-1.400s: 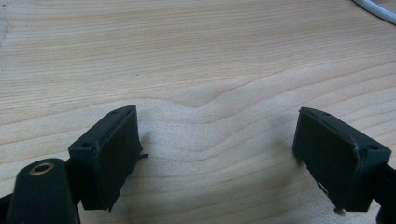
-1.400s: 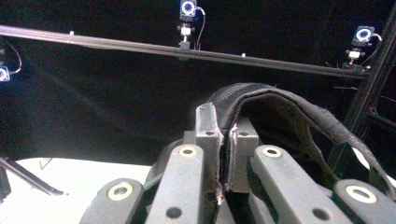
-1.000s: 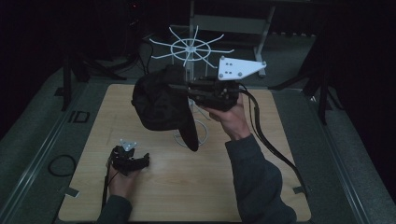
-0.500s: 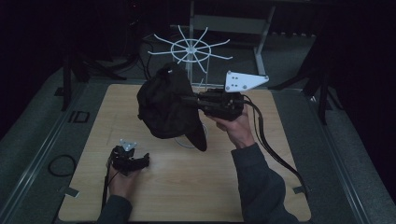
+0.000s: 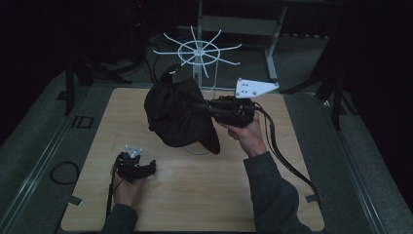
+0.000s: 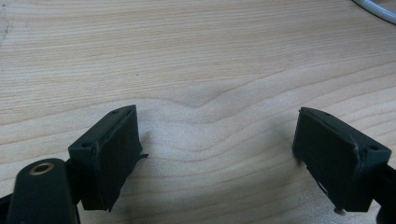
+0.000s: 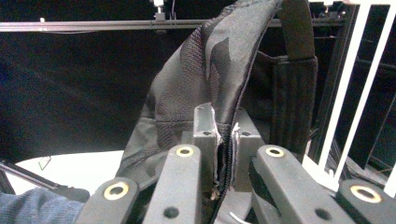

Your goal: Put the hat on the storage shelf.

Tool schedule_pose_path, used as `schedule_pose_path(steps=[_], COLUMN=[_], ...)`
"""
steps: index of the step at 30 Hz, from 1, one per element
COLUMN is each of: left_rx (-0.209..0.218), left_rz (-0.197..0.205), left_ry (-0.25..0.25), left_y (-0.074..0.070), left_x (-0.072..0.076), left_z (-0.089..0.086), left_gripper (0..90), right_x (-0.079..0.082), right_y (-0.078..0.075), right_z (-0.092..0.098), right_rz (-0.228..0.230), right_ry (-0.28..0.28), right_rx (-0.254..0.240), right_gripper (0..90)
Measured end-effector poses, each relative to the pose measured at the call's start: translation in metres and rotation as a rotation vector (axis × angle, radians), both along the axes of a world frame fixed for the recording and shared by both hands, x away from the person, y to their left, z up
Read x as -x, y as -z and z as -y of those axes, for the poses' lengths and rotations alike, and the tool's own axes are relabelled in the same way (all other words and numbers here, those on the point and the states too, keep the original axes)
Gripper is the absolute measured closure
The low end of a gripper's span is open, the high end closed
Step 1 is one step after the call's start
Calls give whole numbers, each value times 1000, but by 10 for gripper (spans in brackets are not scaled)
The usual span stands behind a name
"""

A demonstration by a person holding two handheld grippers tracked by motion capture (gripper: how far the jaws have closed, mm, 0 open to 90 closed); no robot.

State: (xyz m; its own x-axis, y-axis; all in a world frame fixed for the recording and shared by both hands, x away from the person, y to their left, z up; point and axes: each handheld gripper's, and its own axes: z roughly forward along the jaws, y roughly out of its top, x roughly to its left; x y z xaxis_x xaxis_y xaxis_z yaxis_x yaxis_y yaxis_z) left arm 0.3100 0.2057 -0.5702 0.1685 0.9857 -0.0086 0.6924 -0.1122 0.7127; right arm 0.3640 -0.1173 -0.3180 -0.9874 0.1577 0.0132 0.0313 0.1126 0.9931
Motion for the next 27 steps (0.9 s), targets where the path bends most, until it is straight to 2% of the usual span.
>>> schedule_pose_path(steps=[7,13,14,16,17,19,20,21,27], left_rx=[0,0,0,0,0,0,0,0,0], left_rz=[0,0,0,0,0,-1,0,0,0], left_ry=[0,0,0,0,0,0,0,0,0], left_y=[0,0,0,0,0,0,0,0,0], left_x=[0,0,0,0,0,0,0,0,0], left_z=[0,0,0,0,0,0,0,0,0], left_gripper=[152,152,153,152,152,153,153,152,153], right_x=[0,1,2,2,4,5,5,6,9], right_y=[0,1,0,0,0,0,0,0,0], right_z=[0,2,2,3,3,3,3,2,2], right_rz=[-4,-3,1,2,6,9,9,13,22], right_ry=[11,33,48,52,64,74,74,81,144], right_rx=[13,27,44,51,67,79,79,94,132], right_gripper=[812,739,651,627,567,511,511,445,257])
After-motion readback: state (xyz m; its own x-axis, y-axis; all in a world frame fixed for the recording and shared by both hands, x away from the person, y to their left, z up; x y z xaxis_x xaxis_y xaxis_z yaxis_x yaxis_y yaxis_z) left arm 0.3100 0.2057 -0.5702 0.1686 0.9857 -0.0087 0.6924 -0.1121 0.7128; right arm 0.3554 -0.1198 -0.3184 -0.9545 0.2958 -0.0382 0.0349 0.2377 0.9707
